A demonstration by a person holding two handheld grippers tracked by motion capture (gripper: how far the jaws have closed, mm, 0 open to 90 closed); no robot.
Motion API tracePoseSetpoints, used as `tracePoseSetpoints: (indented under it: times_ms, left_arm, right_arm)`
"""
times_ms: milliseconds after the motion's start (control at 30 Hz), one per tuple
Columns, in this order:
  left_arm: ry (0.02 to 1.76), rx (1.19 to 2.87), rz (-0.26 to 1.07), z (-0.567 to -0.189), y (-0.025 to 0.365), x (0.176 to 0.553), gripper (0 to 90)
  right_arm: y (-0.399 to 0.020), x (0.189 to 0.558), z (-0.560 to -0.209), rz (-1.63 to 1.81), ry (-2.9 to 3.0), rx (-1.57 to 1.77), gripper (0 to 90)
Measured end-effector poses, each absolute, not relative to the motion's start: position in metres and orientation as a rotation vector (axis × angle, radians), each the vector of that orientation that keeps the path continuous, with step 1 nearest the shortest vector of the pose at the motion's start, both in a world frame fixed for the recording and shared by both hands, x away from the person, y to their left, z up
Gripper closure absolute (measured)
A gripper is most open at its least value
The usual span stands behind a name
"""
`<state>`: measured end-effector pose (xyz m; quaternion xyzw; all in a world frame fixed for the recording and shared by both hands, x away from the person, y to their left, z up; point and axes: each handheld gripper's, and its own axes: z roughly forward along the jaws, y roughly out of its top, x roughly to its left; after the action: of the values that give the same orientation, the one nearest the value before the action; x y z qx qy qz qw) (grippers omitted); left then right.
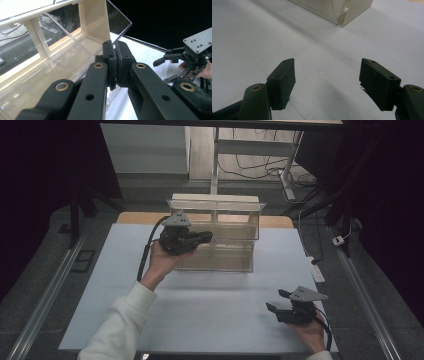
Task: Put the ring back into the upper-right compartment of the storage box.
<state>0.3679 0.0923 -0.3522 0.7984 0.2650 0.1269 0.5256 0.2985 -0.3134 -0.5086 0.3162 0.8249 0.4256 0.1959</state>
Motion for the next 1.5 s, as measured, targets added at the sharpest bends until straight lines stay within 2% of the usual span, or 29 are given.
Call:
tracePoseSetpoints:
  times_ms: [1100, 1500]
  left_arm:
    - [0.624, 1.976, 0.369, -0.337, 0.053, 0.399, 86.8]
    - [0.646, 1.951, 0.383, -0.341, 0.035, 0.414, 86.8]
  right_arm:
    - [-0.314, 0.299, -0.51, 1.183, 2.312, 0.889, 28.5]
    - [-0.314, 0.299, -0.509, 1.181, 2.313, 0.884, 28.5]
